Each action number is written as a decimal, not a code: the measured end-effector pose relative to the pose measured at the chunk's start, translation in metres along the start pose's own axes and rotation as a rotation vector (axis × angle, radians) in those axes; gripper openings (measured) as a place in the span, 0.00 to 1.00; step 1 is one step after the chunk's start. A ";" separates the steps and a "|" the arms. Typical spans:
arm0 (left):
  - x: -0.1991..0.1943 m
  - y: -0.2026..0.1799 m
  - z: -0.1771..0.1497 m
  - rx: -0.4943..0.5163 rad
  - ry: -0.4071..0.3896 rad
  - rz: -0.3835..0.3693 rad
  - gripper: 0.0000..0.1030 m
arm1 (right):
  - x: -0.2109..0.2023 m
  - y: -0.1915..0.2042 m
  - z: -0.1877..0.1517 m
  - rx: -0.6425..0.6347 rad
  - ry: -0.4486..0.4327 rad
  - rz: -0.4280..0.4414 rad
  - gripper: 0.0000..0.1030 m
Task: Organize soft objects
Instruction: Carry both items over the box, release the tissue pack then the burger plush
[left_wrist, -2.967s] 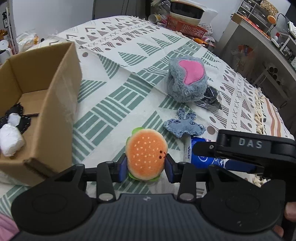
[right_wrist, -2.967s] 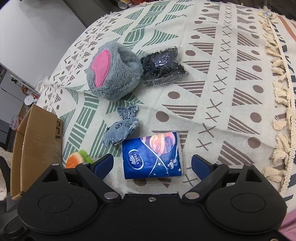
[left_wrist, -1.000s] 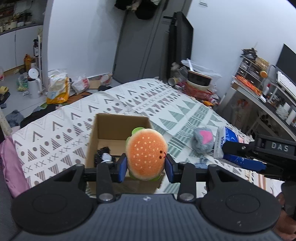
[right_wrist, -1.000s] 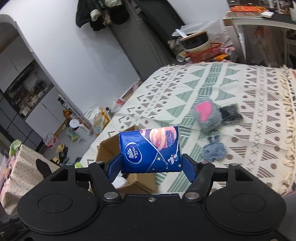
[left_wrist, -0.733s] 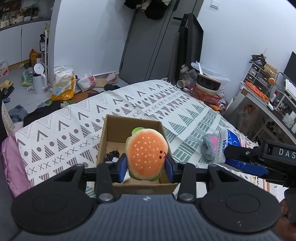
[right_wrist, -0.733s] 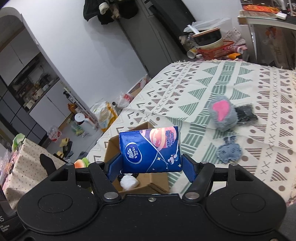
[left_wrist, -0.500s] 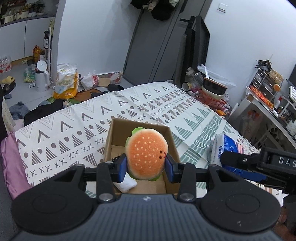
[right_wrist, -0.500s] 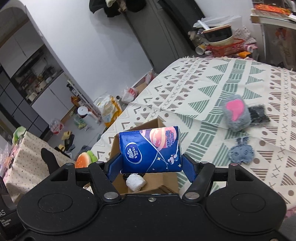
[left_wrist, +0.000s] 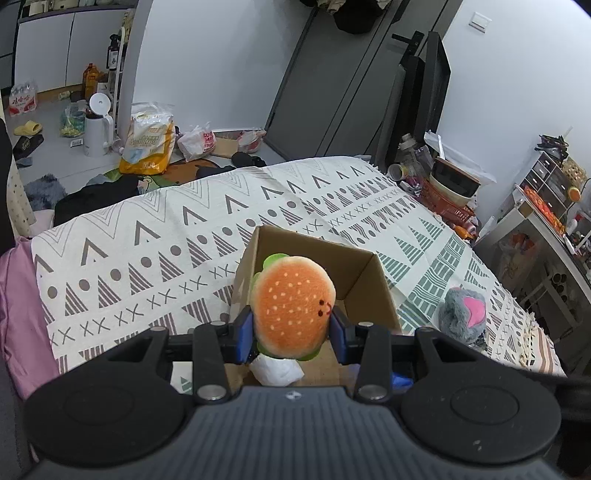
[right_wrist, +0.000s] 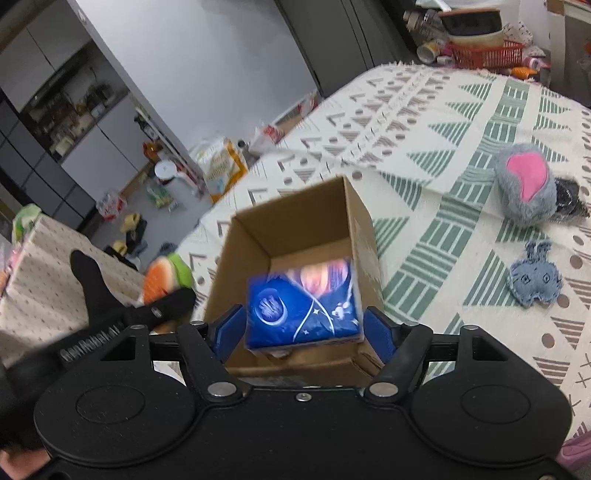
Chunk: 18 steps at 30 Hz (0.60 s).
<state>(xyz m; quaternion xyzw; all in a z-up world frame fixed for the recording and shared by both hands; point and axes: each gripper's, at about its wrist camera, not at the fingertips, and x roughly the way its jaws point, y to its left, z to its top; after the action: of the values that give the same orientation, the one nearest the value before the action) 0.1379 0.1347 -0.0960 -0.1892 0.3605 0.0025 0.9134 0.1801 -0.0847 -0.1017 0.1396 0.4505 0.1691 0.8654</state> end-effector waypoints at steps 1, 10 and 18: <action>0.001 -0.001 0.000 0.001 0.001 0.000 0.40 | 0.001 -0.002 -0.001 0.007 0.008 -0.003 0.69; 0.012 -0.015 0.000 0.031 0.016 -0.012 0.40 | -0.024 -0.040 0.000 0.065 -0.035 -0.013 0.76; 0.020 -0.035 -0.005 0.064 0.039 -0.020 0.40 | -0.048 -0.096 0.004 0.140 -0.093 -0.068 0.78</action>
<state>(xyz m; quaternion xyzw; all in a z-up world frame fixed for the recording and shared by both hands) 0.1543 0.0980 -0.1010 -0.1637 0.3762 -0.0216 0.9117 0.1739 -0.1915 -0.1020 0.1919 0.4251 0.1010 0.8788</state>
